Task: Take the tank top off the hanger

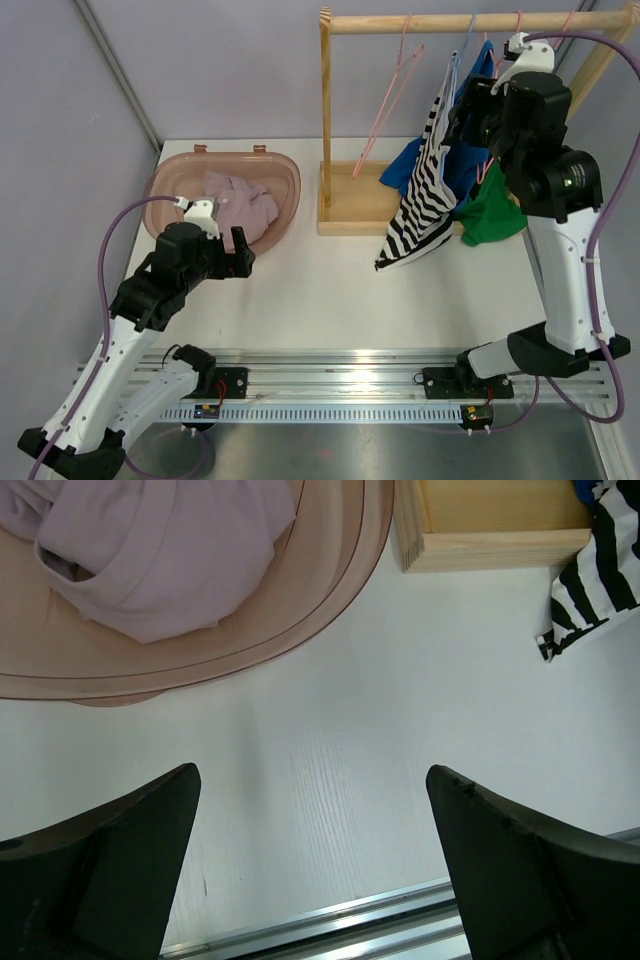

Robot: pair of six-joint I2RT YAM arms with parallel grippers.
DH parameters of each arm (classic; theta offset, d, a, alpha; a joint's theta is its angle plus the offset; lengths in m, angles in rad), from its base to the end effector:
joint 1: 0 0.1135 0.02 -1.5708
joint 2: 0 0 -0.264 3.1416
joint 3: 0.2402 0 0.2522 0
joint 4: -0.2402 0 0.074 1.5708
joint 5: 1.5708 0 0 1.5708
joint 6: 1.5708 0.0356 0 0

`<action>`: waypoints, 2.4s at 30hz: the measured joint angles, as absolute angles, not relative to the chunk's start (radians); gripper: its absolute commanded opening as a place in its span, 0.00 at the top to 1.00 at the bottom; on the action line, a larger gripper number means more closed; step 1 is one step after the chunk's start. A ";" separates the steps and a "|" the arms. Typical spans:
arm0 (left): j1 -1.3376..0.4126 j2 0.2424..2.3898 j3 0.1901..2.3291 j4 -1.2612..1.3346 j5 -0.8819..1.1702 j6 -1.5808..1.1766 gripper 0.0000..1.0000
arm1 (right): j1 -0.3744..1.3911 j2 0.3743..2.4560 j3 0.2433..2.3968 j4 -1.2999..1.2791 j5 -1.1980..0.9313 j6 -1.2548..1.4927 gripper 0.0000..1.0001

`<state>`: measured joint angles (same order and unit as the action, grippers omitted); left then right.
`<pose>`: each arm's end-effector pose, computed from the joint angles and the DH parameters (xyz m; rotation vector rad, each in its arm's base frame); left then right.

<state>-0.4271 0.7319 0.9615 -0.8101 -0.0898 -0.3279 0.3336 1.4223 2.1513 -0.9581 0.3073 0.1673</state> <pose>0.1288 -0.0551 0.3441 0.0550 2.1677 -0.3409 0.2197 0.0647 0.5580 0.0701 1.7884 0.0829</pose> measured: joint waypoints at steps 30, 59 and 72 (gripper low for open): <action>-0.427 0.708 0.926 -0.754 -0.079 -0.337 0.01 | 0.334 1.759 2.545 -1.040 0.337 0.108 1.00; -0.935 0.878 1.078 -0.400 -0.127 -0.434 0.01 | 0.334 0.649 1.321 -0.970 -0.373 0.281 1.00; -1.153 1.159 1.190 -0.269 -0.372 -0.267 0.17 | 0.334 0.556 1.224 -0.976 -0.698 0.303 1.00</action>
<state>-1.1530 1.1591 1.1900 -0.2691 -0.3717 -0.2672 0.3340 0.5560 1.2243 -0.9756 -0.6983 0.3031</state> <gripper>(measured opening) 0.847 0.036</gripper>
